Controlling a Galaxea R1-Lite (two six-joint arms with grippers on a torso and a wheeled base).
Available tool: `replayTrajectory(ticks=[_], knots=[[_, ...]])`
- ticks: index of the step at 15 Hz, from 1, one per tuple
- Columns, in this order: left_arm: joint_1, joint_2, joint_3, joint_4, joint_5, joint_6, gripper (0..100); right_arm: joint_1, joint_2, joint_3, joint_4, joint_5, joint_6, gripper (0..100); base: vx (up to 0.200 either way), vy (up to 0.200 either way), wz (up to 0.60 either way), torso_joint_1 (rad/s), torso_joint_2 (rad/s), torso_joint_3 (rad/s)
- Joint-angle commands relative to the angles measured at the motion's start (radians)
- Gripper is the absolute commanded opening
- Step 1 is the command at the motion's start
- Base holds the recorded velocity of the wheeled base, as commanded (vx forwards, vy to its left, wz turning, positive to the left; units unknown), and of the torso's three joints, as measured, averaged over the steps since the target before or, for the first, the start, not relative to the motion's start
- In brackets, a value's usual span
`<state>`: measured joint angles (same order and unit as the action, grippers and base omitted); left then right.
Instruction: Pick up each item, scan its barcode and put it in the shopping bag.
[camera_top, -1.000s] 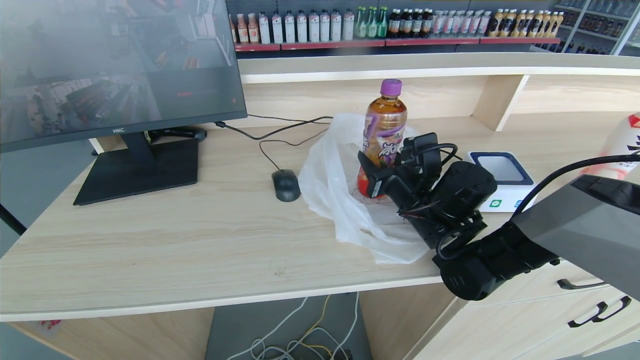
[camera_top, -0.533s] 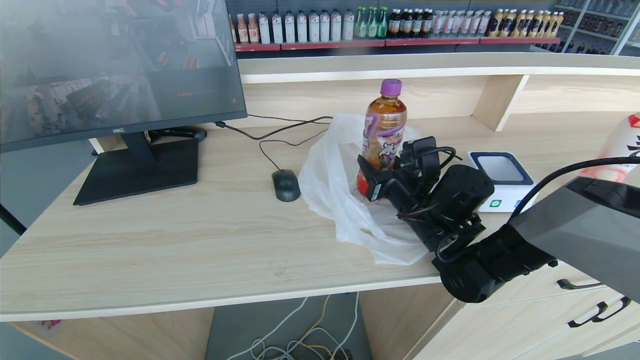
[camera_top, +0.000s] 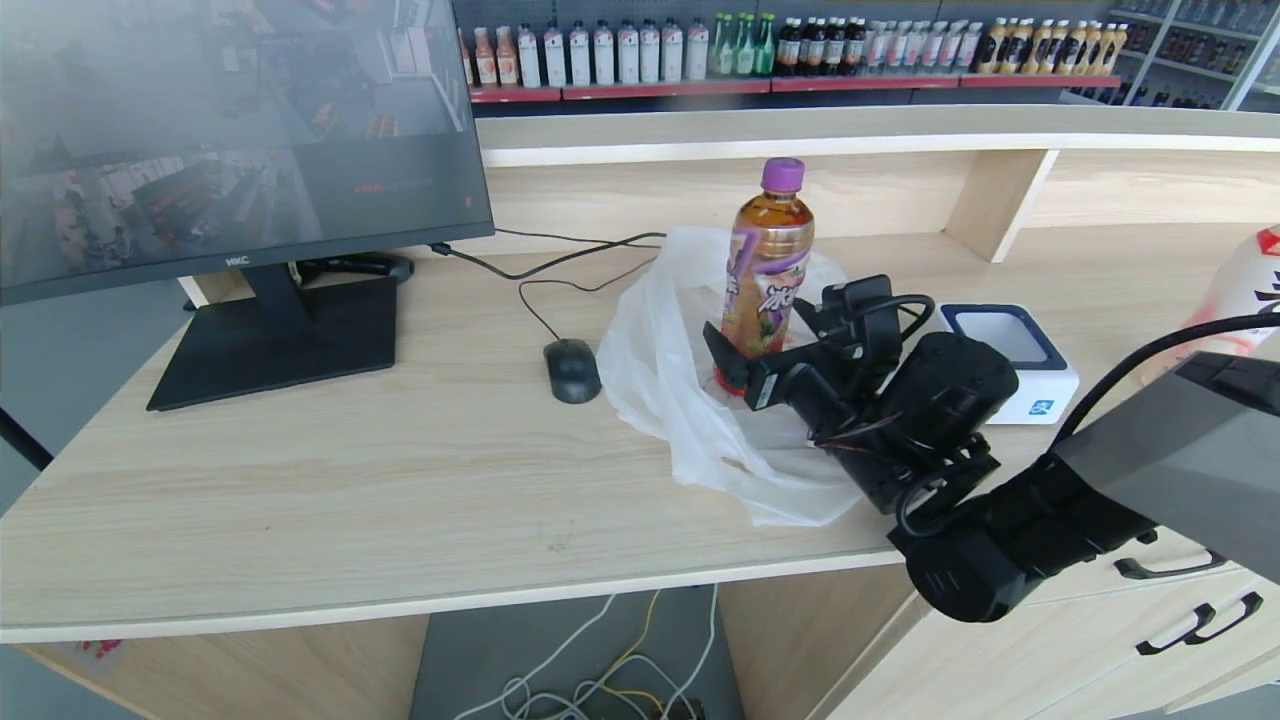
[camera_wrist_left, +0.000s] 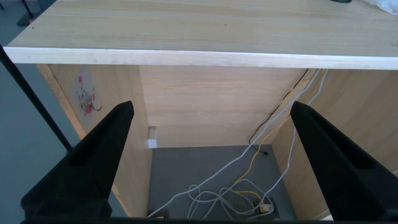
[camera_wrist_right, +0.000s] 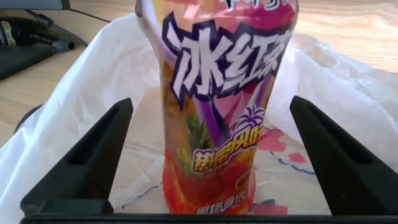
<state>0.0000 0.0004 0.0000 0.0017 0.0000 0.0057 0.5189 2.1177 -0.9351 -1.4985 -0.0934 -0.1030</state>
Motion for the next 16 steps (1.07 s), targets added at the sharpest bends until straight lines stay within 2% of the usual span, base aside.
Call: replayTrajectory(ticks=[1, 6, 8, 9, 12, 14, 16], knots=[[0.0, 0.001, 0.0, 0.0, 0.0, 0.0, 100, -0.004, -0.071, 0.05, -0.008, 0.0, 0.002, 100, 0.0, 0.0, 0.0, 0.0, 0.0, 0.0], [0.0, 0.001, 0.0, 0.0, 0.0, -0.001, 100, 0.009, -0.285, 0.191, -0.009, -0.005, 0.006, 100, 0.0, 0.0, 0.0, 0.0, 0.0, 0.0], [0.0, 0.0, 0.0, 0.0, 0.0, -0.001, 100, 0.021, -0.421, 0.326, -0.002, 0.001, 0.006, 100, 0.0, 0.0, 0.0, 0.0, 0.0, 0.0], [0.0, 0.0, 0.0, 0.0, 0.0, -0.001, 100, 0.023, -0.438, 0.352, -0.002, 0.001, 0.008, 100, 0.0, 0.0, 0.0, 0.0, 0.0, 0.0], [0.0, 0.001, 0.0, 0.0, 0.0, 0.007, 100, 0.023, -0.452, 0.349, -0.006, 0.0, 0.008, 100, 0.0, 0.0, 0.0, 0.0, 0.0, 0.0], [0.0, 0.0, 0.0, 0.0, 0.0, 0.014, 100, 0.023, -0.446, 0.343, -0.011, 0.0, 0.009, 100, -0.2, 0.0, 0.0, 0.0, -0.01, 0.005], [0.0, 0.001, 0.0, 0.0, -0.002, 0.031, 100, 0.023, -0.439, 0.343, -0.012, -0.002, 0.008, 100, 0.0, 0.0, 0.0, 0.0, 0.0, 0.0]])
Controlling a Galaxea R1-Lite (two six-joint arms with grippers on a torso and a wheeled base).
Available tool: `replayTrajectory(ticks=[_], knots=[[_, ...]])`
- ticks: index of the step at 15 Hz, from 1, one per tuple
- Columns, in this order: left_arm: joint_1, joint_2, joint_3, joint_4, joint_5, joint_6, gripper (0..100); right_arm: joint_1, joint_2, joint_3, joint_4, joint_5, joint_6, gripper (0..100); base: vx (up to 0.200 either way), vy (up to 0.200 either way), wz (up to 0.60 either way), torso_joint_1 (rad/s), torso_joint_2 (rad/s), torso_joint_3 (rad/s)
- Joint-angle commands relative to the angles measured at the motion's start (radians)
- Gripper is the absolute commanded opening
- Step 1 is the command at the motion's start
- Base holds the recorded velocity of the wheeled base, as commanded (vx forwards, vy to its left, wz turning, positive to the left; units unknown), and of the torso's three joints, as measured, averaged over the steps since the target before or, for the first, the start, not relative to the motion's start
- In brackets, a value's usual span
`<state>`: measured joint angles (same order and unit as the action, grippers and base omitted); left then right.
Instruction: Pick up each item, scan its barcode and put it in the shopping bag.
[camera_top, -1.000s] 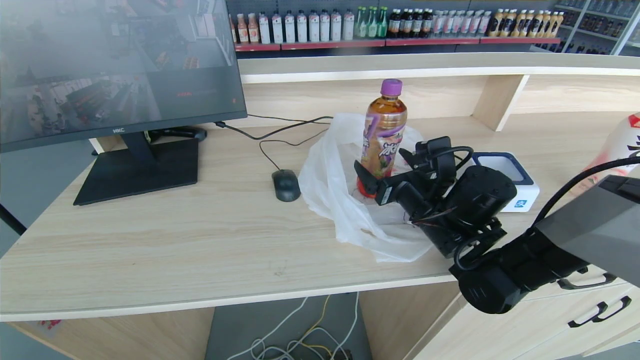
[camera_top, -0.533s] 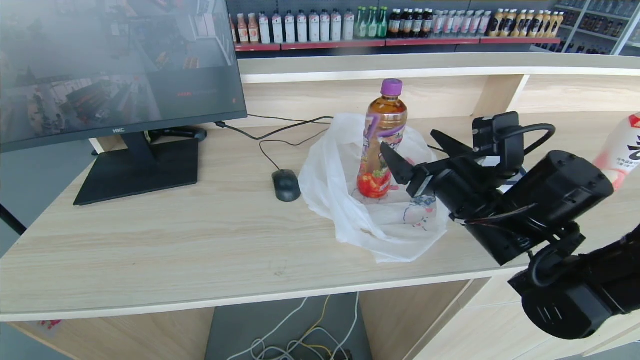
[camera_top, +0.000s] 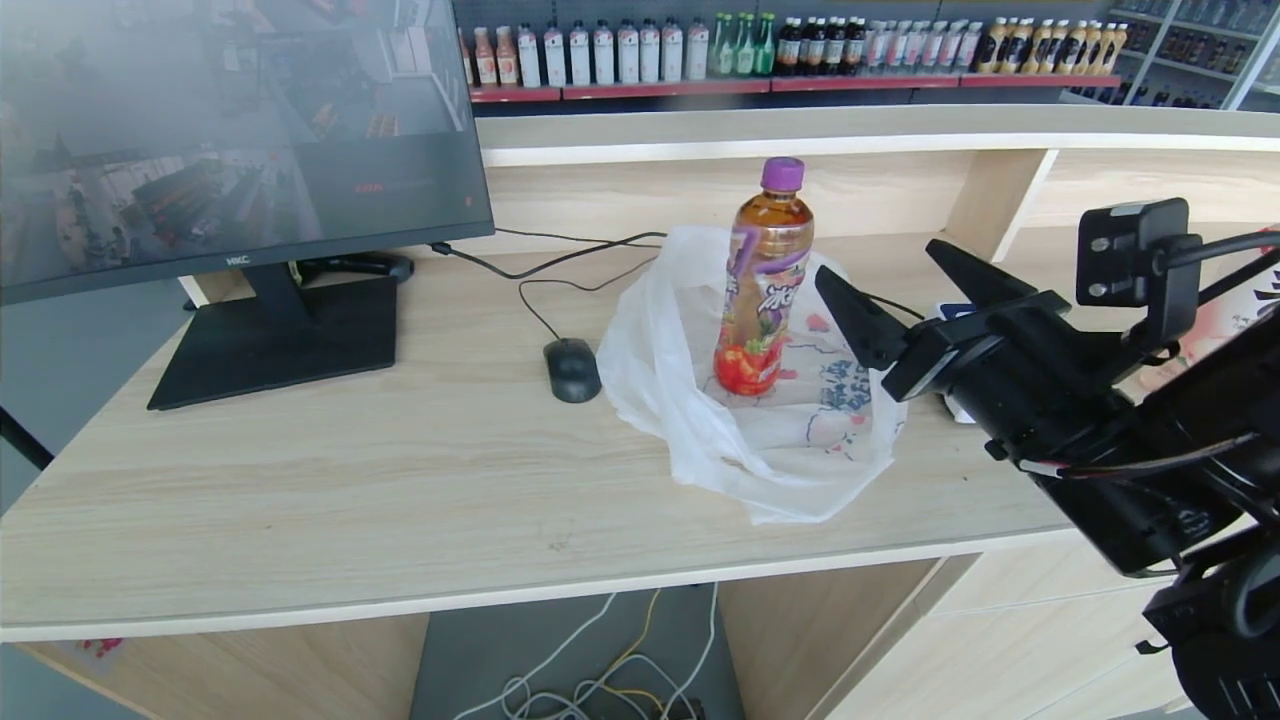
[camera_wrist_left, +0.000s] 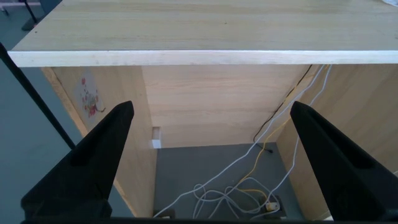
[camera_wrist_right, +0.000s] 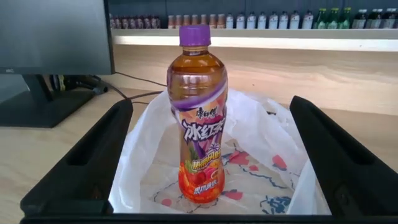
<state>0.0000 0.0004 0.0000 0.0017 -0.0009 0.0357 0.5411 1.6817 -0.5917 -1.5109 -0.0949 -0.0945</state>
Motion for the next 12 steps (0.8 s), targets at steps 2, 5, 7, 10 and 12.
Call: replayTrajectory(ticks=[2, 5, 7, 10, 12], knots=[[0.0, 0.0, 0.0, 0.0, 0.001, 0.001, 100, 0.0, 0.004, -0.002, 0.0, 0.0, -0.002, 100, 0.0, 0.0, 0.0, 0.0, 0.0, 0.0], [0.0, 0.0, 0.0, 0.0, -0.001, 0.004, 100, 0.0, 0.01, -0.007, -0.002, 0.0, -0.007, 100, 0.0, -0.067, 0.0, 0.002, 0.0, 0.001], [0.0, 0.0, 0.0, 0.0, 0.001, 0.001, 100, 0.0, 0.018, -0.008, 0.0, 0.0, -0.016, 100, 0.0, -0.2, 0.0, 0.007, 0.01, 0.005], [0.0, 0.0, 0.0, 0.0, 0.001, -0.007, 100, 0.003, 0.023, -0.005, 0.0, 0.0, -0.024, 100, 0.0, -0.2, 0.0, 0.001, 0.0, 0.005], [0.0, 0.0, 0.0, 0.0, 0.001, -0.017, 100, 0.005, 0.023, -0.019, 0.0, -0.003, -0.025, 100, 0.0, -0.2, 0.0, 0.007, 0.01, -0.005]])
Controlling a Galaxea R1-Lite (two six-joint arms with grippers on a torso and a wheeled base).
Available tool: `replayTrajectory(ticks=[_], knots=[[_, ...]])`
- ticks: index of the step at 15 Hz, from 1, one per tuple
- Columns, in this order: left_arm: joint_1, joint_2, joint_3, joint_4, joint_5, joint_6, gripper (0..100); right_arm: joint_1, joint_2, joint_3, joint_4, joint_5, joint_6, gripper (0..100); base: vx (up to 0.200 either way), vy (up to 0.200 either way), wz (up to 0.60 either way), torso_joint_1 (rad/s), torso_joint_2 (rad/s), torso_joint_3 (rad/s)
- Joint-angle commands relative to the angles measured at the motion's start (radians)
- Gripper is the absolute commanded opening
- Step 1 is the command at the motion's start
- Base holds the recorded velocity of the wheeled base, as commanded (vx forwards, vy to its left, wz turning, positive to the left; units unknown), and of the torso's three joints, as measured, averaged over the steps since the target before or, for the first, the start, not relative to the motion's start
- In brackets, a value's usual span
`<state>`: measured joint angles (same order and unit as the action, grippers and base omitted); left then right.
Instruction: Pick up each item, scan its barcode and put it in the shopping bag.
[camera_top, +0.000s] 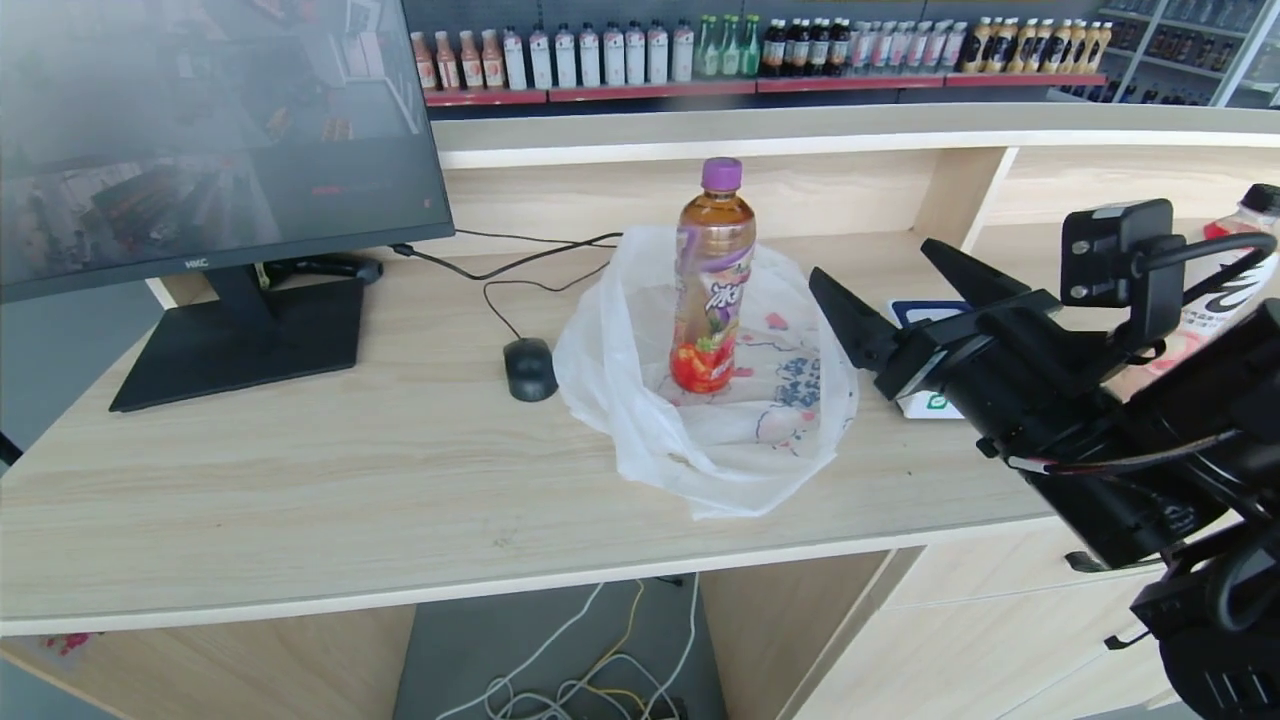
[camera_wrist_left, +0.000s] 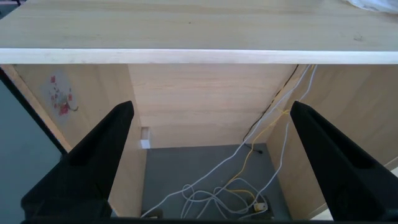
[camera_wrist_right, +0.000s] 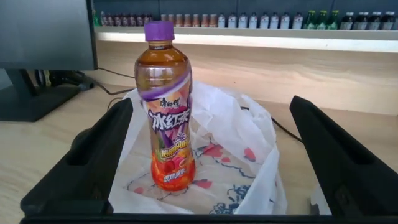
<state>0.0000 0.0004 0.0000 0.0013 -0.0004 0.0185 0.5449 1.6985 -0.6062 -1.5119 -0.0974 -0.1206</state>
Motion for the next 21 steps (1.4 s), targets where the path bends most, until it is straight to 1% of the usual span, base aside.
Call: replayTrajectory(ticks=[1, 3, 4, 7, 18, 21], knots=[[0.0, 0.001, 0.0, 0.0, 0.0, -0.002, 100, 0.0, 0.006, -0.006, 0.001, -0.002, 0.003, 100, 0.0, -0.2, 0.0, -0.002, 0.01, -0.002], [0.0, 0.001, 0.0, 0.0, 0.0, -0.02, 100, 0.003, 0.02, 0.002, -0.005, -0.004, 0.001, 100, 0.0, -0.2, 0.0, 0.0, 0.01, 0.0], [0.0, 0.001, 0.0, -0.001, 0.0, -0.02, 100, 0.015, 0.021, 0.009, -0.005, -0.002, 0.001, 100, 0.0, -0.2, 0.0, 0.002, 0.0, 0.002], [0.0, 0.001, 0.0, -0.001, 0.0, -0.02, 100, 0.015, 0.012, 0.059, -0.01, -0.002, 0.003, 100, 0.0, -0.2, 0.0, 0.002, 0.01, 0.001], [0.002, 0.001, 0.0, -0.006, 0.0, -0.022, 100, 0.017, 0.013, 0.051, -0.022, -0.002, 0.004, 100, 0.0, -0.2, 0.0, 0.002, 0.0, 0.002], [0.002, 0.001, 0.0, -0.006, 0.0, -0.022, 100, 0.018, -0.002, 0.071, -0.021, -0.002, 0.006, 100, 0.0, -0.2, 0.0, 0.002, 0.0, 0.002]])
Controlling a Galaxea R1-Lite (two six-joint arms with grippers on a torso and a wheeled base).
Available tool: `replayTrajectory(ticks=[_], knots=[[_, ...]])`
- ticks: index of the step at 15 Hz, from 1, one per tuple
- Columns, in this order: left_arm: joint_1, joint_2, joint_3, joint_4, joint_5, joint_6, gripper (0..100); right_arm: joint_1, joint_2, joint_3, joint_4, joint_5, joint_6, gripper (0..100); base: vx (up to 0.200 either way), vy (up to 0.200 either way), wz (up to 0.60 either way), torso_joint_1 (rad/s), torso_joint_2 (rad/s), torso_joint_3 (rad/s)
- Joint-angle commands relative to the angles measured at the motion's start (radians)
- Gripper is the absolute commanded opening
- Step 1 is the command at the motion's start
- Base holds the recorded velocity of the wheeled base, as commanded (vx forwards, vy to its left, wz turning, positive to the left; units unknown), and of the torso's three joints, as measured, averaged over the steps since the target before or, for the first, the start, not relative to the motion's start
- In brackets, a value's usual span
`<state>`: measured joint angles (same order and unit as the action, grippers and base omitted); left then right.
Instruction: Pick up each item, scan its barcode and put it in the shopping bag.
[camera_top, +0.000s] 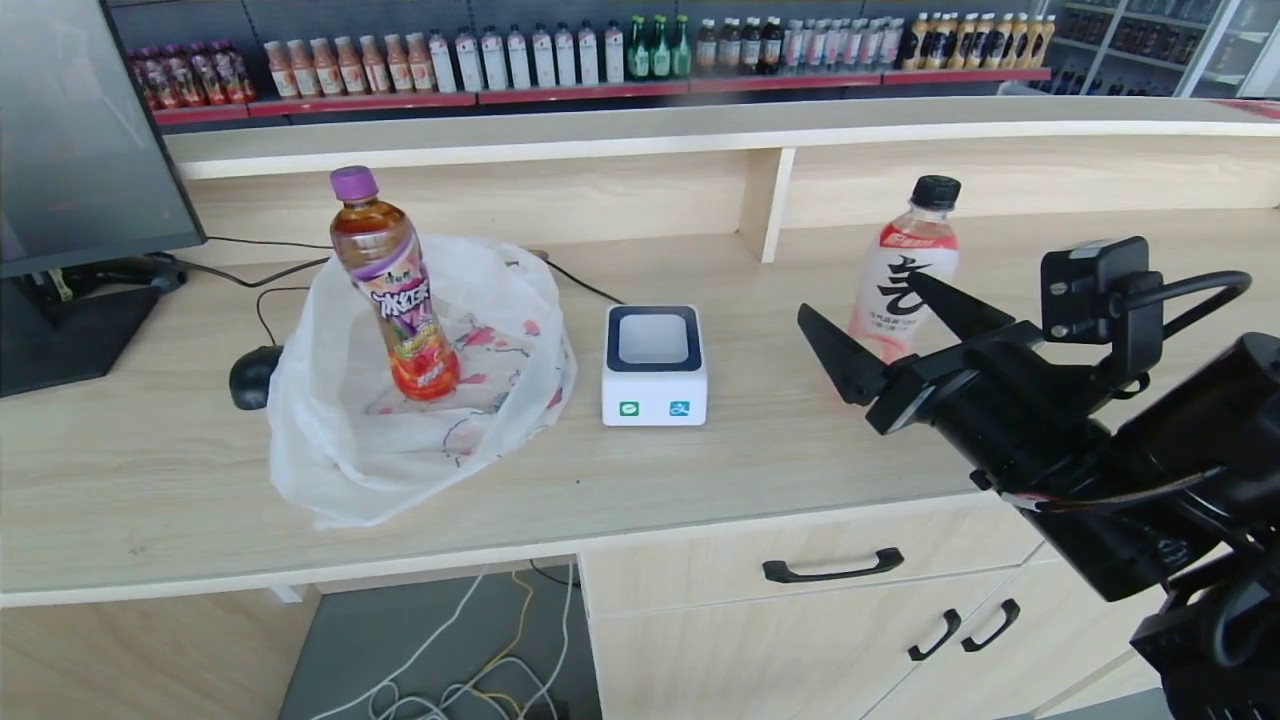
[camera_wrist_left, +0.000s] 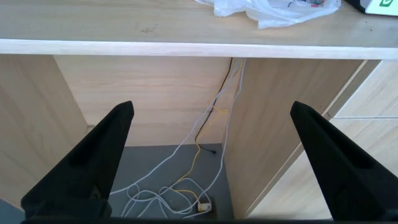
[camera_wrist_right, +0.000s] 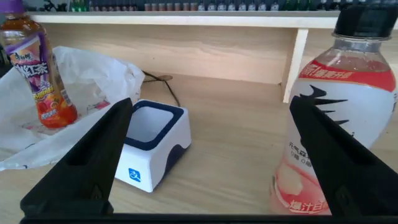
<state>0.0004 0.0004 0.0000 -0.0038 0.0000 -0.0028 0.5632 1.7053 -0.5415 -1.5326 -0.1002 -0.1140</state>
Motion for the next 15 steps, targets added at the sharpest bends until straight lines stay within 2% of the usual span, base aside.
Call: replayTrajectory(ticks=[1, 2, 7, 10, 15], knots=[[0.0, 0.001, 0.0, -0.001, 0.0, 0.0, 100, 0.0, -0.013, 0.011, 0.0, 0.001, -0.001, 100, 0.0, -0.2, 0.0, 0.002, -0.01, 0.002], [0.0, 0.001, 0.0, 0.001, 0.0, 0.0, 100, 0.0, -0.015, 0.014, 0.0, 0.001, -0.001, 100, 0.0, -0.2, 0.0, 0.002, 0.0, 0.007], [0.0, 0.0, 0.0, 0.004, 0.0, 0.009, 100, -0.005, -0.015, 0.032, 0.0, -0.001, -0.003, 100, 0.0, 0.0, 0.0, 0.0, 0.0, 0.0], [0.0, 0.0, 0.0, 0.004, 0.0, 0.009, 100, -0.068, -0.027, 0.075, 0.002, 0.004, -0.004, 100, 0.0, 0.0, 0.0, 0.0, 0.0, 0.0], [0.0, 0.001, 0.0, 0.005, 0.0, 0.01, 100, -0.066, 0.008, 0.094, 0.006, 0.008, -0.007, 100, 0.0, 0.0, 0.0, 0.0, 0.0, 0.0]])
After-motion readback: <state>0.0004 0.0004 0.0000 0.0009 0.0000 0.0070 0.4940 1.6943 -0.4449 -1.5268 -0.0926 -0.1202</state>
